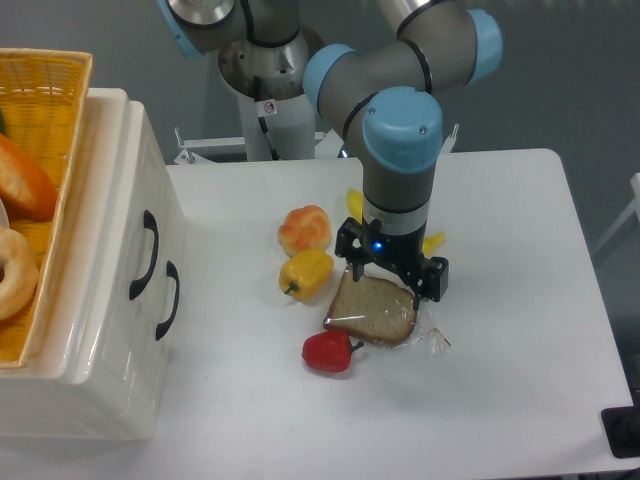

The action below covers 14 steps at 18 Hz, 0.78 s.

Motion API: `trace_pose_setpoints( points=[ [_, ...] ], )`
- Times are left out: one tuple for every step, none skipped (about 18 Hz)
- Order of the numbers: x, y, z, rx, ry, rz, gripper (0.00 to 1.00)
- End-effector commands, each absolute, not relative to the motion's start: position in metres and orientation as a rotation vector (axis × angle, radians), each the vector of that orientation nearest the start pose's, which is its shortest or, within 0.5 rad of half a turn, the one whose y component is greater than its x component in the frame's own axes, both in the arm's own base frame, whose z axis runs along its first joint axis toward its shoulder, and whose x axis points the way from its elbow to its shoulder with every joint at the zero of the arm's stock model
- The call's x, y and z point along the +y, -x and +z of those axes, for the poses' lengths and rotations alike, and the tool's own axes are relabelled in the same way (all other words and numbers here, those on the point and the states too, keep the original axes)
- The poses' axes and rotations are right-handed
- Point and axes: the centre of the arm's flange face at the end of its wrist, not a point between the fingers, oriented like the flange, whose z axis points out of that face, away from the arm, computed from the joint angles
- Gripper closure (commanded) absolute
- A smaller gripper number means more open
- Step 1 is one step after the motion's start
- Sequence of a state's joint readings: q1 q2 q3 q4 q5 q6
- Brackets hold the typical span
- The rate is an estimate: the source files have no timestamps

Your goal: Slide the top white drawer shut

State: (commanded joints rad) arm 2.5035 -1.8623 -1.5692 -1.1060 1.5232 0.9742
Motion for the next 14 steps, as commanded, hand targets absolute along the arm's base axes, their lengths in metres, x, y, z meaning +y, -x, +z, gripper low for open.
trace_pose_setpoints(
  points=[
    [0.473,0.406,0.379,-0.007,2.996,0.167,0.00],
    [0.470,0.402,0.388,-0.133,2.988,0.160,0.00],
    [0.468,0.400,0.393,-0.200,2.985,0.154,0.00],
    [0.466,0.400,0.394,-0.200,3.003,0.165,0.00],
    [0.465,0.399,0.394,-0.191,3.028,0.187,0.00],
    [0.470,0.392,0.395,-0.165,3.044,0.212,0.00],
    [0.475,0.387,0.396,-0.150,3.049,0.226,0.00],
    [0.476,0.388,0.397,-0.155,3.048,0.229,0.00],
    [0.477,0.386,0.394,-0.161,3.053,0.216,0.00],
    [0.481,0.379,0.391,-0.145,3.056,0.210,0.00],
    [0.486,0.372,0.390,-0.127,3.062,0.208,0.00],
    [0.487,0.368,0.391,-0.117,3.060,0.209,0.00],
    [0.488,0.366,0.392,-0.117,3.061,0.207,0.00],
    [0.486,0.363,0.395,-0.115,3.065,0.199,0.00]
  ],
)
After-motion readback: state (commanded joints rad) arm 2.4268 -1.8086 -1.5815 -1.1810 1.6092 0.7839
